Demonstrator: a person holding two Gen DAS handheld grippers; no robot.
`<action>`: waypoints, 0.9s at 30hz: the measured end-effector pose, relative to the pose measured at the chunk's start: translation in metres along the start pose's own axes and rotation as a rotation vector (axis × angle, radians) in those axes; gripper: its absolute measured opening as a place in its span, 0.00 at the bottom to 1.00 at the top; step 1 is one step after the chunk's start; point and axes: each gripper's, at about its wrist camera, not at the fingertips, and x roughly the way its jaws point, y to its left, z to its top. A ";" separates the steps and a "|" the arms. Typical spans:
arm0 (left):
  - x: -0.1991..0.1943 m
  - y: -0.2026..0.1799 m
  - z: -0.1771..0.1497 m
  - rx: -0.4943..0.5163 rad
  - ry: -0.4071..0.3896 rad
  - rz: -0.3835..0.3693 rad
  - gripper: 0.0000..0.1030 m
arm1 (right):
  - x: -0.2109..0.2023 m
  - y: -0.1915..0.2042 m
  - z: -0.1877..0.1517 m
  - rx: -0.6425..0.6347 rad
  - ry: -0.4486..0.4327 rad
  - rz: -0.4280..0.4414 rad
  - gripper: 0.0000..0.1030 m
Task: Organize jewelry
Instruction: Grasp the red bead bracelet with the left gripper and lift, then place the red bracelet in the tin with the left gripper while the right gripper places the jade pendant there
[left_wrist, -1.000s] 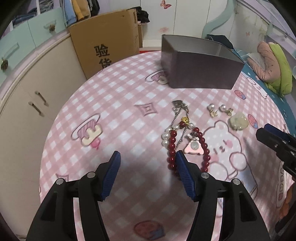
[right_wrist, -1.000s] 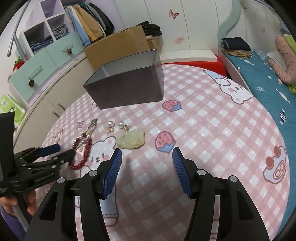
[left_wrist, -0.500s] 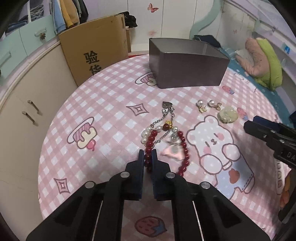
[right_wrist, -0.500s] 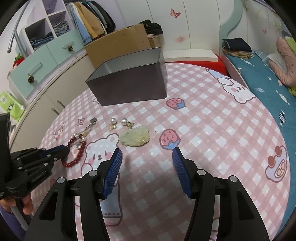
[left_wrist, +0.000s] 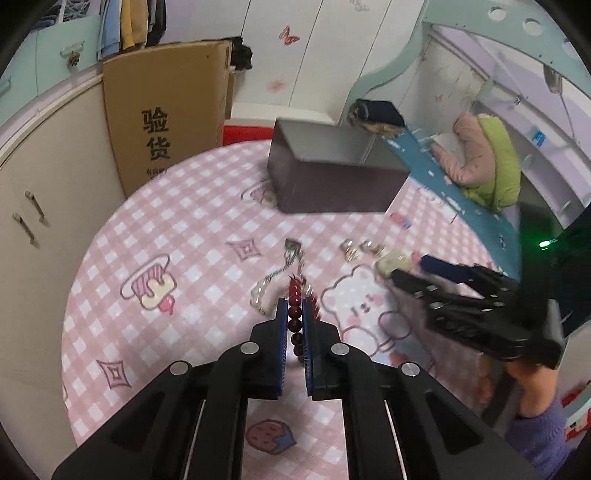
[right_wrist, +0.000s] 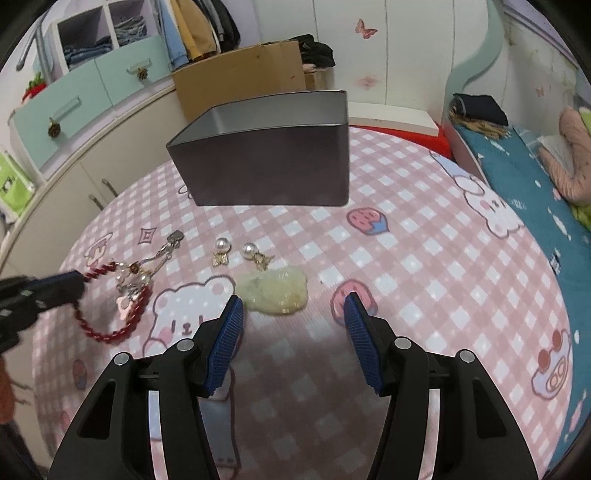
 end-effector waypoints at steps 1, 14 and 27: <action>-0.003 0.000 0.003 -0.002 -0.009 -0.002 0.06 | 0.002 0.003 0.002 -0.007 0.001 -0.003 0.58; -0.014 -0.004 0.031 0.014 -0.070 -0.027 0.06 | 0.007 0.016 0.005 -0.060 -0.008 -0.032 0.42; -0.037 -0.029 0.087 0.082 -0.161 -0.124 0.06 | -0.041 -0.006 0.041 0.005 -0.116 0.033 0.42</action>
